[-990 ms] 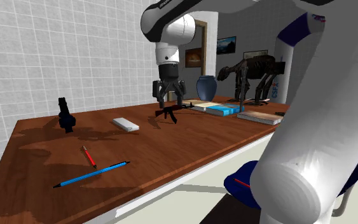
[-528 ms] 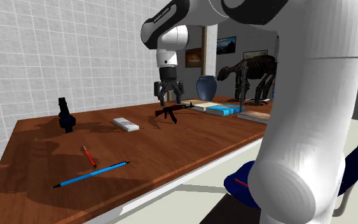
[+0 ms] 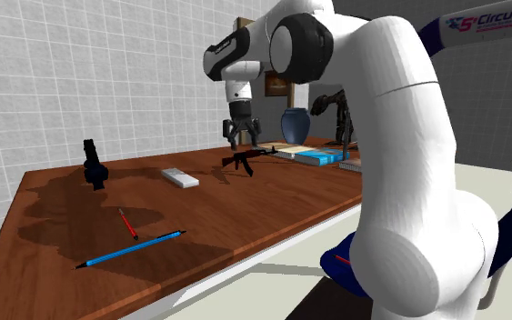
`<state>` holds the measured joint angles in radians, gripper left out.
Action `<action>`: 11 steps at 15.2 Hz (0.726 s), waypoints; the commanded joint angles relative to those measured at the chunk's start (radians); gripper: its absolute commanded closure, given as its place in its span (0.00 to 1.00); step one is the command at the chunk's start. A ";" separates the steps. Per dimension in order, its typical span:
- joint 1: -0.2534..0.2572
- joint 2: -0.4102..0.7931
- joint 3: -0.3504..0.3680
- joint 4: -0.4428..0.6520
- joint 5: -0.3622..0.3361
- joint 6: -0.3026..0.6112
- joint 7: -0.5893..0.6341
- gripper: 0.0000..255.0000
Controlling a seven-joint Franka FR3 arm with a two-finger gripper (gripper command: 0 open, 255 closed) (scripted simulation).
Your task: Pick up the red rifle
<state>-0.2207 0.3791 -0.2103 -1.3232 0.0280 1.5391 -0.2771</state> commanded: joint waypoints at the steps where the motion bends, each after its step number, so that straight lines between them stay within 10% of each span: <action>1: -0.027 0.100 -0.006 0.142 0.014 -0.046 -0.016 0.00; 11: -0.035 0.141 -0.006 0.100 0.020 0.035 -0.019 0.00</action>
<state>-0.2569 0.5230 -0.2158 -1.2069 0.0482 1.5600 -0.2963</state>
